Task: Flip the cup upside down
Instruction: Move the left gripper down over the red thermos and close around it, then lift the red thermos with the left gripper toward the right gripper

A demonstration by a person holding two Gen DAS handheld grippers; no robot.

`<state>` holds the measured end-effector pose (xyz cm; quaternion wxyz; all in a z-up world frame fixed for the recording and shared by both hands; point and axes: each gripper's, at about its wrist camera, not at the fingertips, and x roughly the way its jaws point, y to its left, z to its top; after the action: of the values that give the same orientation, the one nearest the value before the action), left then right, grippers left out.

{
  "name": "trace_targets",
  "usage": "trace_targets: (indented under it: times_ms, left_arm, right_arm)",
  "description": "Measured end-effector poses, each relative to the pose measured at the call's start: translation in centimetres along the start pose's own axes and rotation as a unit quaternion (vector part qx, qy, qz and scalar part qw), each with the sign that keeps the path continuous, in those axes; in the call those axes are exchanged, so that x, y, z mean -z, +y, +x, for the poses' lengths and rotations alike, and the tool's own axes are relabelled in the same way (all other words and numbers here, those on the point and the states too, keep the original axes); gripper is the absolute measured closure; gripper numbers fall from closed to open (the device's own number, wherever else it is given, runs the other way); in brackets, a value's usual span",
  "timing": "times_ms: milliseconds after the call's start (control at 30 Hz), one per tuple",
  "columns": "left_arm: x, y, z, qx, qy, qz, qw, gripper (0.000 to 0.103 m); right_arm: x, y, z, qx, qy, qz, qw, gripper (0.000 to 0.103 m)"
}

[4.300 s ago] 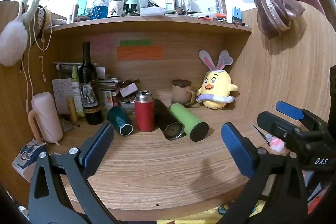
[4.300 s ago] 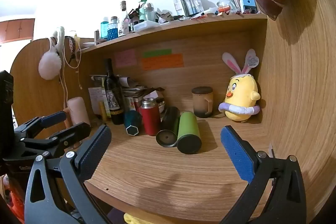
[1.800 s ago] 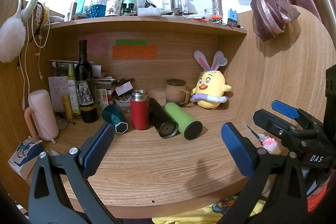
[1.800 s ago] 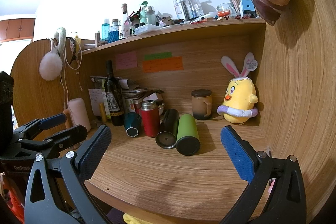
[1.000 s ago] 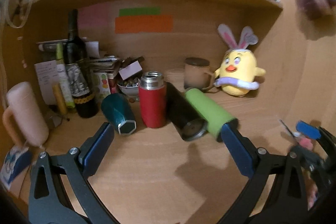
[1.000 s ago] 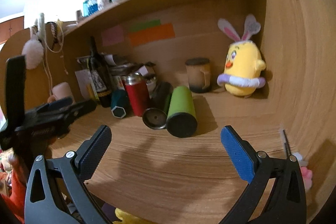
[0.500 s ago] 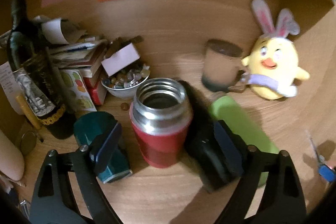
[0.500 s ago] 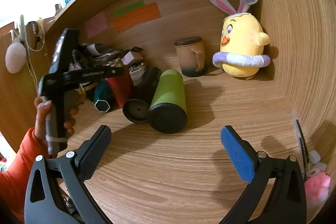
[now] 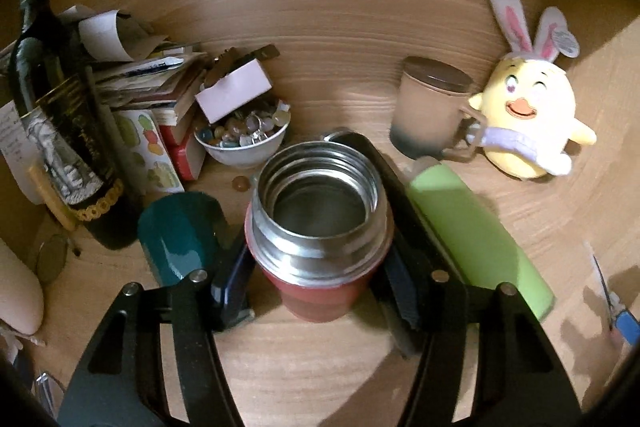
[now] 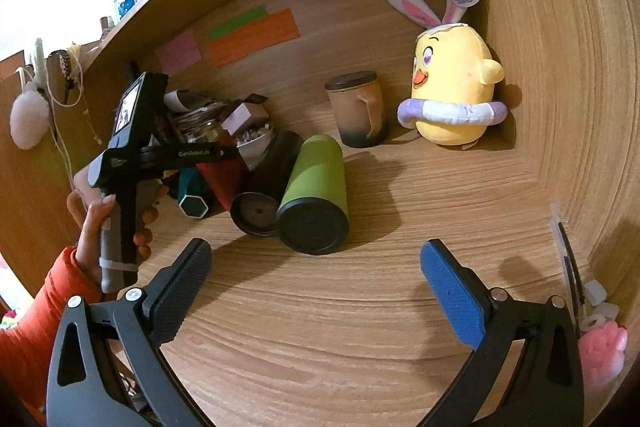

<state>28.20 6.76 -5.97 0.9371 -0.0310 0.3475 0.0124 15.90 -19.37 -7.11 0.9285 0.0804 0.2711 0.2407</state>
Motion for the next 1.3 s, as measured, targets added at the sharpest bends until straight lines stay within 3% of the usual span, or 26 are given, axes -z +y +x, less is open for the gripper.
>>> trace_targets:
  times_ms: [267, 533, 1067, 1133, 1300]
  left_arm:
    - [2.5, -1.1, -4.9, 0.0, -0.026, 0.037, 0.999, 0.042]
    - [6.2, -2.6, -9.3, 0.061, -0.008, 0.058, 0.9964, 0.042]
    - [11.8, -7.0, -13.4, 0.122, 0.012, 0.113, 0.986, 0.042]
    - [12.1, -7.1, -13.3, 0.125, 0.016, 0.118, 0.985, 0.042]
    - [12.3, -7.2, -13.4, 0.127, 0.009, 0.125, 0.9839, 0.042]
  right_arm:
    - [0.6, 1.4, -0.9, -0.008, 0.0, -0.011, 1.0, 0.0]
    - [2.6, 3.2, -1.4, -0.033, 0.018, -0.029, 0.999, 0.0]
    - [7.3, 6.9, -0.4, -0.072, 0.034, -0.097, 0.992, 0.0]
    - [7.6, 7.3, 0.0, -0.075, 0.033, -0.103, 0.991, 0.002]
    - [7.8, 7.7, 1.6, -0.098, 0.044, -0.106, 0.989, 0.016]
